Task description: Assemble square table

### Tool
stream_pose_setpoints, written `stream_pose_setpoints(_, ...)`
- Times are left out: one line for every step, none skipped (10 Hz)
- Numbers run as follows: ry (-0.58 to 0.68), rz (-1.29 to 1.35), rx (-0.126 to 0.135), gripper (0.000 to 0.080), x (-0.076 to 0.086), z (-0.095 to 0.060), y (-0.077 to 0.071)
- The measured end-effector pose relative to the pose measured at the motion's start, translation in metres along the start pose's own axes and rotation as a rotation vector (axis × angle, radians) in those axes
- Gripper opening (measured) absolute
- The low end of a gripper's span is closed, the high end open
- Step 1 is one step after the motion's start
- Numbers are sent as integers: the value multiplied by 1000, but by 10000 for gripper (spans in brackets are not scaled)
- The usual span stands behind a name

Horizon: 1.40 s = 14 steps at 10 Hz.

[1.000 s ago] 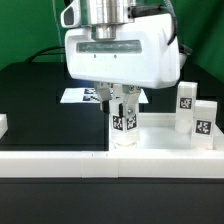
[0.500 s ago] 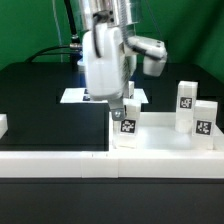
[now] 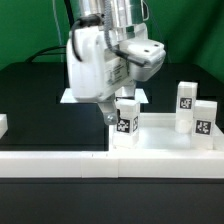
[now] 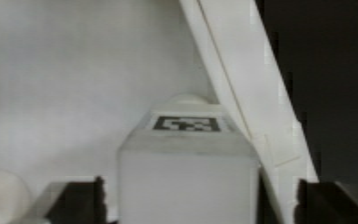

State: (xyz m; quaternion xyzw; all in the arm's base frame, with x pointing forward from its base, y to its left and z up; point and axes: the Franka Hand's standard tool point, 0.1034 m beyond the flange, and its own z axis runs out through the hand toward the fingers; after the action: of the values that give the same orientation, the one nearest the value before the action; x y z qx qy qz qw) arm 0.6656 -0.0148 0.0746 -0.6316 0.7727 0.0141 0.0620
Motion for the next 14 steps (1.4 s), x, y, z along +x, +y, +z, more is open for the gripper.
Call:
stream_pose_setpoints(14,-164,14,618,-3,2,1)
stream_pose_setpoints(26,-308,21,642,-5,3,1)
stream_pose_setpoints(34,-368,21,642,-10,3,3)
stream_pose_setpoints(35,-430,19,648,-9,4,3)
stream_pose_setpoints(37,-494,18,648,-8,4,2)
stream_pose_setpoints(41,-571,15,649,-8,4,3)
stream_pose_setpoints(67,-797,-4,649,-6,4,3)
stream_pose_setpoints(97,-989,-26,649,-5,3,2)
stream_pose_setpoints(107,-1128,-38,649,-5,3,2)
stream_pose_setpoints(128,-1271,-27,649,0,6,4)
stream_pose_setpoints(125,-1257,-28,649,0,7,4)
stream_pose_setpoints(125,-1239,-26,649,0,6,4)
stream_pose_setpoints(124,-1211,-24,541,0,7,4)
stream_pose_setpoints(124,-1151,-20,405,0,7,4)
